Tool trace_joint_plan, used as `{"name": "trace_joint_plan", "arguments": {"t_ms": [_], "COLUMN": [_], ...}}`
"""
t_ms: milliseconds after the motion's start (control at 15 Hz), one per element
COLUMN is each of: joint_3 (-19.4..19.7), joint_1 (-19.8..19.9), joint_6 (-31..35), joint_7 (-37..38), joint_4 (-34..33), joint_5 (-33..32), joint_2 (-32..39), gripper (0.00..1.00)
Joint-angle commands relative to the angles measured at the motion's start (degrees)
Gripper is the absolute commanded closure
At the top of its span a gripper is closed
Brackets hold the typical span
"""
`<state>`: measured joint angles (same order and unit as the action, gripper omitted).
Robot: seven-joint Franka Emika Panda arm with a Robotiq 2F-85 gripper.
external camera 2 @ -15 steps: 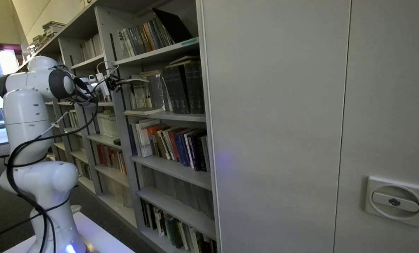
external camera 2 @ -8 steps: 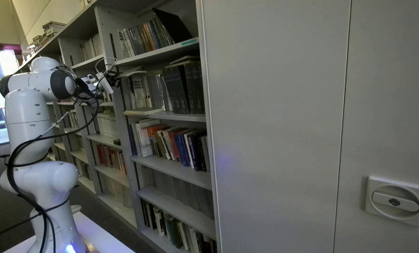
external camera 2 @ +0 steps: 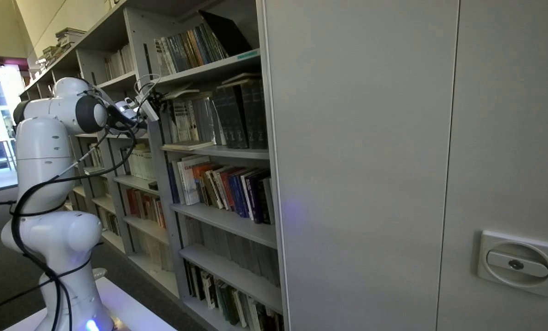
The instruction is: Pick up the book and arrange it on the shelf with the other books
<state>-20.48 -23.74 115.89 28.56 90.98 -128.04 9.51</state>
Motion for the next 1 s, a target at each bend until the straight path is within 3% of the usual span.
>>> {"name": "trace_joint_plan", "arguments": {"t_ms": [0,400,933], "joint_3": [0.66,1.21,1.50], "joint_1": [1.24,1.49,1.26], "joint_6": [3.72,9.23,13.96], "joint_7": [-2.51,-5.03,-13.40], "joint_4": [-7.51,-13.97,-18.13], "joint_5": [-0.33,1.28,9.75], "joint_2": [3.04,5.49,6.23], "gripper": [0.97,0.97,0.97]}}
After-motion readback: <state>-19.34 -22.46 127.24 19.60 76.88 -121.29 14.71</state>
